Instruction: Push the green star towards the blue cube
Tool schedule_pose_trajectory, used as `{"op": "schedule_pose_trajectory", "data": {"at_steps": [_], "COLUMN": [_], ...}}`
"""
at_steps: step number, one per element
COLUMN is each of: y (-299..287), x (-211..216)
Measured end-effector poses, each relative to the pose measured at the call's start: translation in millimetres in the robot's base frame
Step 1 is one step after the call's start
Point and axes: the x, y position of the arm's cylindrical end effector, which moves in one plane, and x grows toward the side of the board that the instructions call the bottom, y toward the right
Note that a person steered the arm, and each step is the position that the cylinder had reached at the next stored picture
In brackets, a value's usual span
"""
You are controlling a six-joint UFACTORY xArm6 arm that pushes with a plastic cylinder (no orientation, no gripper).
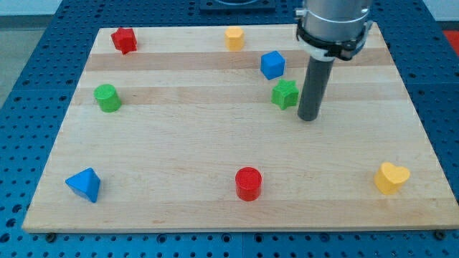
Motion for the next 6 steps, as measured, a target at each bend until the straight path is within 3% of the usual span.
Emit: {"op": "schedule_pose_trajectory", "data": {"at_steps": [6], "y": [-37], "x": [-45]}}
